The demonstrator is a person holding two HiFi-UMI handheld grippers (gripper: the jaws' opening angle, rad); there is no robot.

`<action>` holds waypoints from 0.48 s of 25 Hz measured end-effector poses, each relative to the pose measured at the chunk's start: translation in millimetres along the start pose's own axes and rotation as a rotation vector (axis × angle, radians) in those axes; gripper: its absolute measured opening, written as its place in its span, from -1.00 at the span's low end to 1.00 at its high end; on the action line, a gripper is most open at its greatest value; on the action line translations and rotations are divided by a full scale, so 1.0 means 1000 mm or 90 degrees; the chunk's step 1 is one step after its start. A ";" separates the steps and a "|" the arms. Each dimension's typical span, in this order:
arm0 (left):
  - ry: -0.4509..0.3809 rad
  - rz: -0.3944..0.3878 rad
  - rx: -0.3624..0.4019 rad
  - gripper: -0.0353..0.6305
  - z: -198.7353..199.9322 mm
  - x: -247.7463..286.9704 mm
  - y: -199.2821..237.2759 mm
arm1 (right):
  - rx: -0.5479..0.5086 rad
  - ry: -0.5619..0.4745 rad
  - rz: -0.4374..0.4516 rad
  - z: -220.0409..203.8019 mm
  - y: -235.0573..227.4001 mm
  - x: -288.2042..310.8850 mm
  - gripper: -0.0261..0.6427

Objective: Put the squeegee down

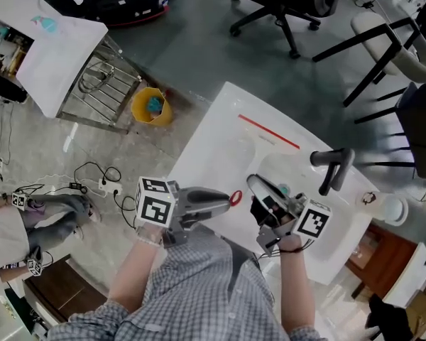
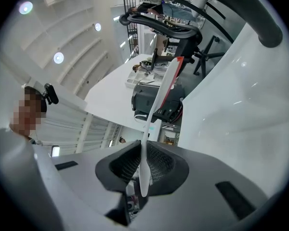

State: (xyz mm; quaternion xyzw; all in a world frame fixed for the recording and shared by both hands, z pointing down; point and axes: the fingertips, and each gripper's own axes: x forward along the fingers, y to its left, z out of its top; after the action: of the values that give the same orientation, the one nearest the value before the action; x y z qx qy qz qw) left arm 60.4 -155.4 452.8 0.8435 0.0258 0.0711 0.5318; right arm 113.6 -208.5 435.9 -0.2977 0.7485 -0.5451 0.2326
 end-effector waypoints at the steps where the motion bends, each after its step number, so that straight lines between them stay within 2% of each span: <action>1: -0.006 0.005 -0.002 -0.73 0.000 -0.002 0.001 | -0.002 0.001 -0.002 0.001 -0.002 0.002 -0.82; 9: -0.030 0.021 0.000 -0.86 -0.001 -0.021 0.008 | 0.007 -0.001 -0.001 0.012 -0.012 0.028 -0.82; 12: -0.044 0.022 -0.017 -0.87 -0.002 -0.025 0.009 | 0.010 0.003 -0.005 0.015 -0.020 0.038 -0.82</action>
State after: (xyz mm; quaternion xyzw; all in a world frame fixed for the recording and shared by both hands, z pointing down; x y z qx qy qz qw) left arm 35.0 -160.6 458.9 0.8387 -0.0081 0.0519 0.5421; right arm 100.0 -250.0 449.9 -0.2975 0.7434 -0.5526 0.2312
